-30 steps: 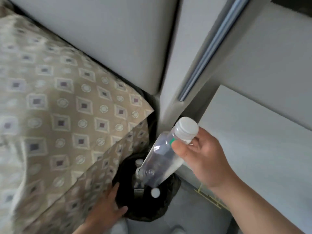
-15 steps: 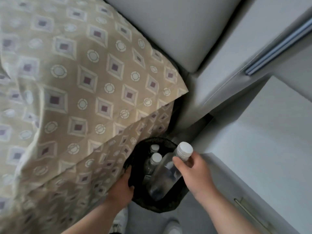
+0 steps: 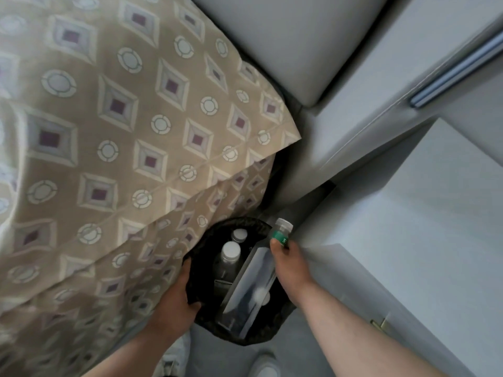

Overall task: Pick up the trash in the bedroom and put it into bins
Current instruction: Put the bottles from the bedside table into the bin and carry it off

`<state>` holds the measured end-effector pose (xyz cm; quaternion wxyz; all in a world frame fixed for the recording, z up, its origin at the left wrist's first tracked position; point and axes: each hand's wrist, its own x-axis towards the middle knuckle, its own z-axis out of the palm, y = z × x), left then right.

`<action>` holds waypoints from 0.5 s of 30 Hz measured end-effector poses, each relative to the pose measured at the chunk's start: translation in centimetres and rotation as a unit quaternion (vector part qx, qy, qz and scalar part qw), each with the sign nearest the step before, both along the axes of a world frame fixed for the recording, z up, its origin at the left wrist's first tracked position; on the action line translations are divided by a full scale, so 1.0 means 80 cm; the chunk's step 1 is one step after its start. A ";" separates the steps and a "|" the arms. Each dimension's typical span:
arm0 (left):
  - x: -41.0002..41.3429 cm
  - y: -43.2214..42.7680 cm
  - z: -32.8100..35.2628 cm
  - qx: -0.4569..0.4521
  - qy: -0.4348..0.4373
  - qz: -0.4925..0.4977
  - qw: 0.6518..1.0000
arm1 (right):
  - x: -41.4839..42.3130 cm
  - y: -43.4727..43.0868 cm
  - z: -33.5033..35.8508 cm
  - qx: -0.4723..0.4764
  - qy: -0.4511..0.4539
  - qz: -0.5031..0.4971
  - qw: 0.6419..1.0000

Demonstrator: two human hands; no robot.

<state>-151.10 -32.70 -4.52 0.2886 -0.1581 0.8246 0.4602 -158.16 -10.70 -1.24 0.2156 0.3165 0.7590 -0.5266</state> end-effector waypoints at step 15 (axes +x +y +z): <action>-0.037 0.029 0.045 0.125 -0.034 0.165 0.978 | 0.068 0.039 0.027 -0.075 -0.045 -0.001 0.996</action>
